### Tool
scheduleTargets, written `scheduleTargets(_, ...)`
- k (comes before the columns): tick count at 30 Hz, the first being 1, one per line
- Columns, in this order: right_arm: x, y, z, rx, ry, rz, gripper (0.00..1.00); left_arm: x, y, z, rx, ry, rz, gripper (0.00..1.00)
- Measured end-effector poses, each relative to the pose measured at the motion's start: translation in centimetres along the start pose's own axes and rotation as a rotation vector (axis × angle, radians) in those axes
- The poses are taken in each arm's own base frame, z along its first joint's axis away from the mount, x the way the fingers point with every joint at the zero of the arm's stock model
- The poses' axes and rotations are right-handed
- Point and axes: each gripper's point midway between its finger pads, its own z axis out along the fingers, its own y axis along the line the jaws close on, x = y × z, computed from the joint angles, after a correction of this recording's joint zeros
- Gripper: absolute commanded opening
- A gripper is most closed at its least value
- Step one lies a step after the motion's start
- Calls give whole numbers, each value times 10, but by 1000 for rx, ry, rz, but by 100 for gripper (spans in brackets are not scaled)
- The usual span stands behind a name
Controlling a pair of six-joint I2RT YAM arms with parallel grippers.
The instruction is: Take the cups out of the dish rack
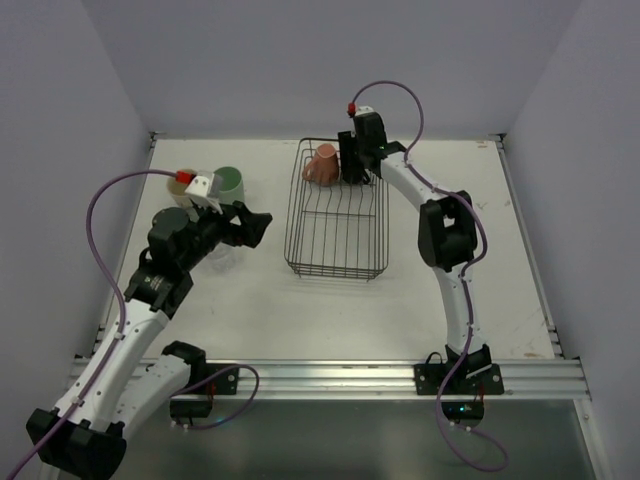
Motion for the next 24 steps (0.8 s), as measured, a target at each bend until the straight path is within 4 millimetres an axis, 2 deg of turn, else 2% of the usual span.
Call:
scheduleTargets(1,0,0,0,0,0,0,56,0,0,0,0,1,-2,92)
scheduleTargets(2,0,0,1,-1,-2,0,47,1,0,1,0,4,-9,92)
scheduleTargets(5,-1,1,1,-8,-24,2,41,2,0,2,2,9,-20,92)
scheduleTargets(10,-7,1,0,-12,-51,5,40,2,-5,7,29,11,-49,92)
scheduleTargets(14,-20,2,-12,-21,-93,11,39,0,-11,13,62,8,-85,91)
scheduleTargets(17,-44,4,-33,-45,-156,26,39,-2,-17,19,93,1,-115,89)
scheduleTargets(19,-67,5,-54,-62,-218,42,39,-4,-20,22,115,-1,-138,87)
scheduleTargets(24,-114,2,-124,-110,-380,91,39,-9,-33,32,185,-12,-199,81)
